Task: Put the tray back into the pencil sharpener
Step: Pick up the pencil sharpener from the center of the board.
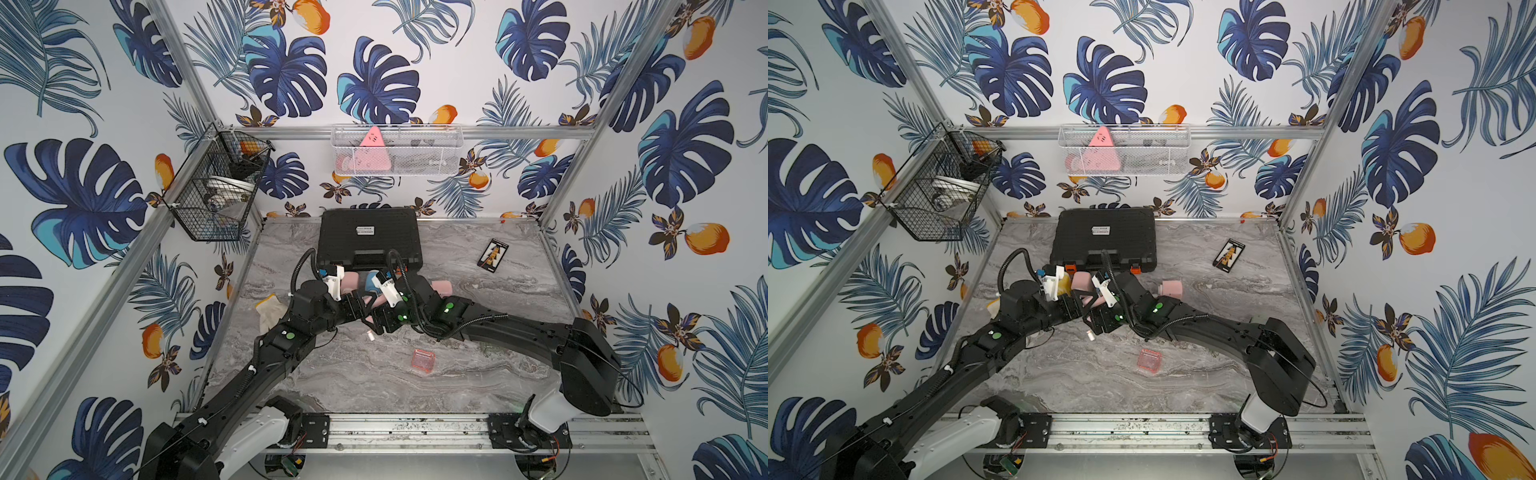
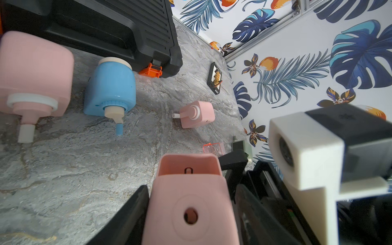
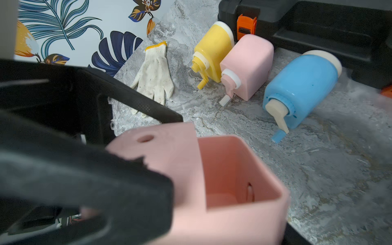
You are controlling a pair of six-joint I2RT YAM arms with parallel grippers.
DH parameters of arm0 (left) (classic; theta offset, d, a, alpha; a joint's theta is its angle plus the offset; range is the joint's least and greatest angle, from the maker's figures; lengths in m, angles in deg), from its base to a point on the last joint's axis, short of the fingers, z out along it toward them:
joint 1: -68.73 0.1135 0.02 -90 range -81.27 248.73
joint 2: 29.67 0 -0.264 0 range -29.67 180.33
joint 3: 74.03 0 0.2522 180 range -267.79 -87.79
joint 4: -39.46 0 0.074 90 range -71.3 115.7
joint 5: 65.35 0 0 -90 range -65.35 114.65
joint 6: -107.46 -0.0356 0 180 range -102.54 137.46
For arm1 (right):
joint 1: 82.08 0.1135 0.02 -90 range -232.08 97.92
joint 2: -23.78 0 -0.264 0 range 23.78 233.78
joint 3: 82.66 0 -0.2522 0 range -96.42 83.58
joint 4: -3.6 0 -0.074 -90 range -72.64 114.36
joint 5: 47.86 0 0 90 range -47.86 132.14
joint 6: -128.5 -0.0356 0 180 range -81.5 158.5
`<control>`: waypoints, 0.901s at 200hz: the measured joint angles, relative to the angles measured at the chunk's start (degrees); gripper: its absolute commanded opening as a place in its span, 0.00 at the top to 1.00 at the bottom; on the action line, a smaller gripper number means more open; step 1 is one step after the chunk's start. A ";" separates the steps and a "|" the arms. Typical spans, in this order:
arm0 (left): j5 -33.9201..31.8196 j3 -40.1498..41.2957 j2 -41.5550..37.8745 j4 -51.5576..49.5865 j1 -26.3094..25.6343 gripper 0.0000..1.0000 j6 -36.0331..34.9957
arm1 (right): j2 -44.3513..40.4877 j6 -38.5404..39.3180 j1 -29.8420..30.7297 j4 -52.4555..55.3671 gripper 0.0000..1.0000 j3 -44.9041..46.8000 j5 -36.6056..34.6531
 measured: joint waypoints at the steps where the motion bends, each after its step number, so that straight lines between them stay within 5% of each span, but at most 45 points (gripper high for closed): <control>1: -0.04 -0.02 0.00 -0.02 0.00 0.38 -0.02 | 0.00 -0.04 0.00 -0.07 0.29 0.00 -0.02; 57: -0.55 -0.09 0.81 -0.20 0.07 0.47 -0.61 | 0.79 -1.14 -0.04 -0.59 0.25 0.00 0.09; 132: -1.42 -0.31 1.33 -1.14 0.15 0.52 -2.78 | 1.11 -2.16 -0.26 -0.57 0.00 0.66 1.60; 180: -1.14 -0.94 2.45 -2.80 0.09 0.53 -4.44 | -0.68 -2.95 -0.39 -3.74 0.00 3.76 2.25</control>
